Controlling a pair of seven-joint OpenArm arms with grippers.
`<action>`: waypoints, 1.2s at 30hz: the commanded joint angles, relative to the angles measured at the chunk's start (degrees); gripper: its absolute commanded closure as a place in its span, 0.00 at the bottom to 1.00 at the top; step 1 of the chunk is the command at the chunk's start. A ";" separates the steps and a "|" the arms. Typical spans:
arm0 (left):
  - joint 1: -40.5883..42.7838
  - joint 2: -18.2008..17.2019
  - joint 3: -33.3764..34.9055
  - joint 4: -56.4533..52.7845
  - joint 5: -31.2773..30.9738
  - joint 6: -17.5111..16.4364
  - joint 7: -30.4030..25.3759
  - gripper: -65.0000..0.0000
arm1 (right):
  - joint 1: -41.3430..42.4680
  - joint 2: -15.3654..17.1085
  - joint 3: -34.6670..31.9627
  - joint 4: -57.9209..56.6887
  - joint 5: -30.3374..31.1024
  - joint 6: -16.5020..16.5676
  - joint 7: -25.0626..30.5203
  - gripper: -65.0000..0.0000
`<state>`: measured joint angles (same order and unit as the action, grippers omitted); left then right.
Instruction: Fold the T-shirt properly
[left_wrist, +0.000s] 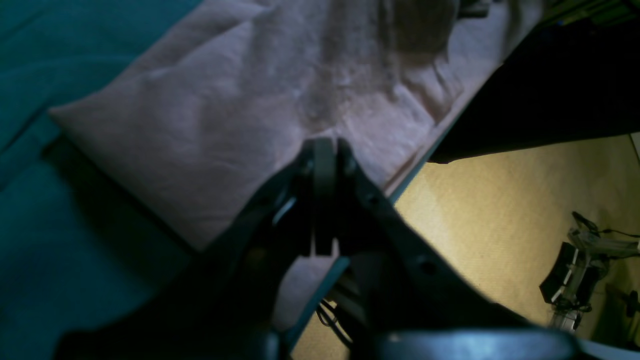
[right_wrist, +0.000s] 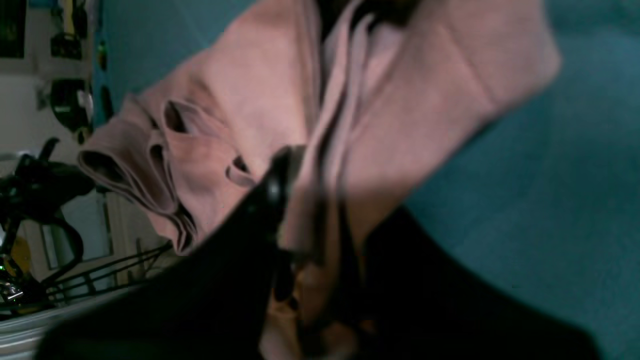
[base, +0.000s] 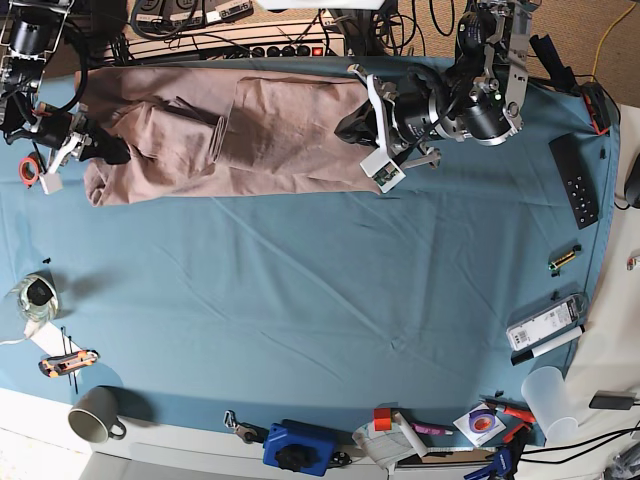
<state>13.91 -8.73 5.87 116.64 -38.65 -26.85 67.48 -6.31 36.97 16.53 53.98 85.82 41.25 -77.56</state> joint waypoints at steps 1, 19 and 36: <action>-0.42 0.15 -0.07 1.20 -1.27 -0.39 -1.09 1.00 | -0.33 -0.28 -0.79 -0.42 -0.82 -1.25 -2.44 0.99; -0.37 0.15 -2.67 4.98 -1.03 0.48 -1.14 1.00 | 12.76 -0.09 20.65 -0.42 -30.36 -1.25 4.63 1.00; 1.73 -0.35 -15.47 5.44 -5.55 1.75 -0.96 1.00 | 8.85 0.66 22.05 13.14 -4.98 -1.25 -2.44 1.00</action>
<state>16.01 -8.78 -9.47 120.81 -42.96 -25.06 67.31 1.96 35.73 38.19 66.28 79.37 40.01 -80.93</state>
